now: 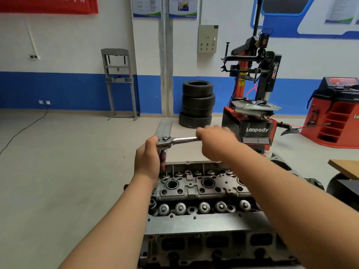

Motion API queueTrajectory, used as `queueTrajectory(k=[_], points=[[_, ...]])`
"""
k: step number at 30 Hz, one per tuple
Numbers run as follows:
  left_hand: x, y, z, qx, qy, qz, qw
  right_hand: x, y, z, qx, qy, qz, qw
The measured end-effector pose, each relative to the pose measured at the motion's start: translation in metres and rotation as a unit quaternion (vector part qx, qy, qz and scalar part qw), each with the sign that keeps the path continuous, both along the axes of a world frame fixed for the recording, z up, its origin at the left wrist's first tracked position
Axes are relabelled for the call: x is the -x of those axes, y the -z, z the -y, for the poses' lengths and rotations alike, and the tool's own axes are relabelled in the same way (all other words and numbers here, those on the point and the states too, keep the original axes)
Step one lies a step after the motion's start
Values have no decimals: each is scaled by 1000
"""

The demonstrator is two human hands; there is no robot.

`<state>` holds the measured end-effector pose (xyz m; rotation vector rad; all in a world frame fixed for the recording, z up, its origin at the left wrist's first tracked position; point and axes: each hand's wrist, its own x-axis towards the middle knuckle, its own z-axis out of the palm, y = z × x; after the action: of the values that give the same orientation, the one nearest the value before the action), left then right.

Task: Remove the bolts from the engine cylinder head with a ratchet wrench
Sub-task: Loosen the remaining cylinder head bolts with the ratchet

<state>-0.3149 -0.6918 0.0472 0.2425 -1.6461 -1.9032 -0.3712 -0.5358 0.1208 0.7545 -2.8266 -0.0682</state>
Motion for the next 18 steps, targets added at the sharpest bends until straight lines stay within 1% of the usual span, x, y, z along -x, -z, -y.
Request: queueTrajectory(k=[3,5,7,9,12,13,14,16,18], points=[[1,-1,1,-12,-6,6,1000,35,-1,52,-26,-7,-6,1000],[1,-2,1,-28,-14,7,999,40,-1,79,-39,-10,-7,999],[0,-3,0,-34,-17,8,999,40,0,87,-49,-11,-14,999],[0,-4,-1,-32,-15,7,999,35,-4,76,-73,5,-28,997],[1,-3,-2,-6,-3,15,1000,8,-18,44,-178,48,-50,982],[1,-2,-2,-4,0,17,1000,-5,-20,31,-204,50,-52,976],[1,-1,-2,-9,2,18,1000,-21,-19,17,-211,41,-49,975],[2,0,-2,-27,3,19,999,-57,-12,-8,-161,9,-30,986],[3,0,-1,-45,0,15,999,-91,-4,-25,-105,-33,-39,993]])
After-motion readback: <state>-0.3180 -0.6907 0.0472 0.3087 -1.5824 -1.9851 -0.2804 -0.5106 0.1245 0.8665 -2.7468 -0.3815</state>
